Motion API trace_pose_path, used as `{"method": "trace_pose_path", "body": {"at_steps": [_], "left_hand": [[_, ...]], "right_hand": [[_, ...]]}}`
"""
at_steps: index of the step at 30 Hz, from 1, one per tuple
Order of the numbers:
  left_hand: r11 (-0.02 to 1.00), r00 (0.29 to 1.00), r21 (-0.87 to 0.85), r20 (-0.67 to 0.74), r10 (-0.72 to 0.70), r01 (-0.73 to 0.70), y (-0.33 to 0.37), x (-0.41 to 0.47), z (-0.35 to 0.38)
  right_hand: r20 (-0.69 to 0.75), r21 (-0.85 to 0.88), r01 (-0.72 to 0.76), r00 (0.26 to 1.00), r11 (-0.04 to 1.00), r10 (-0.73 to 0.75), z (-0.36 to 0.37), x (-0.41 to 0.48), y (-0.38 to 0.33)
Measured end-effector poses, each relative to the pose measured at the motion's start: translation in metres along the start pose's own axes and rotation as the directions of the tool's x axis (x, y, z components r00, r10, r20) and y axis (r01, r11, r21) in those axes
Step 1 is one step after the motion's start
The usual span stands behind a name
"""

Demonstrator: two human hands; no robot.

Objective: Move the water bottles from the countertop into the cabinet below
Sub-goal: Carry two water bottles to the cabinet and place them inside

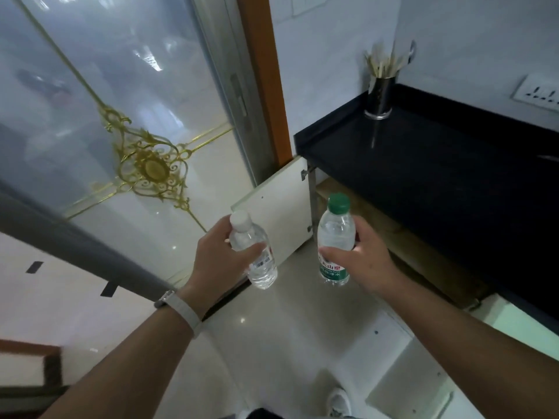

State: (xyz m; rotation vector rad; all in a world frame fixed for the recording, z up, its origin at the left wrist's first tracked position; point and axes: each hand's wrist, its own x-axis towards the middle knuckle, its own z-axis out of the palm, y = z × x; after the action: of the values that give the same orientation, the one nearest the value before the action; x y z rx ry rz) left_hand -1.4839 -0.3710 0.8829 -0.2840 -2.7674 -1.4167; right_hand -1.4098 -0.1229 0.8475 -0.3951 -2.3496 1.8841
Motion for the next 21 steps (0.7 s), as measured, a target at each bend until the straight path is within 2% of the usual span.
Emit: {"method": "trace_pose_path", "body": {"at_steps": [5, 12, 17, 21], "left_hand": [[0.999, 0.993, -0.033, 0.114, 0.026, -0.023, 0.003, 0.052, 0.028], [0.993, 0.959, -0.043, 0.259, 0.117, -0.11, -0.011, 0.134, 0.073], [0.979, 0.871, -0.098, 0.446, 0.206, -0.181, -0.04, 0.214, 0.1], [0.976, 0.807, -0.146, 0.55, 0.214, -0.16, -0.073, 0.27, 0.12]], "right_hand": [[-0.139, -0.016, -0.097, 0.986, 0.995, 0.094, -0.014, 0.025, 0.01], [-0.307, -0.026, -0.245, 0.925, 0.969, 0.225, -0.022, 0.067, 0.029], [-0.466, -0.029, -0.353, 0.833, 0.935, 0.3, -0.001, 0.115, 0.041], [-0.546, 0.015, -0.445, 0.746, 0.896, 0.38, 0.029, 0.151, 0.045]]}}
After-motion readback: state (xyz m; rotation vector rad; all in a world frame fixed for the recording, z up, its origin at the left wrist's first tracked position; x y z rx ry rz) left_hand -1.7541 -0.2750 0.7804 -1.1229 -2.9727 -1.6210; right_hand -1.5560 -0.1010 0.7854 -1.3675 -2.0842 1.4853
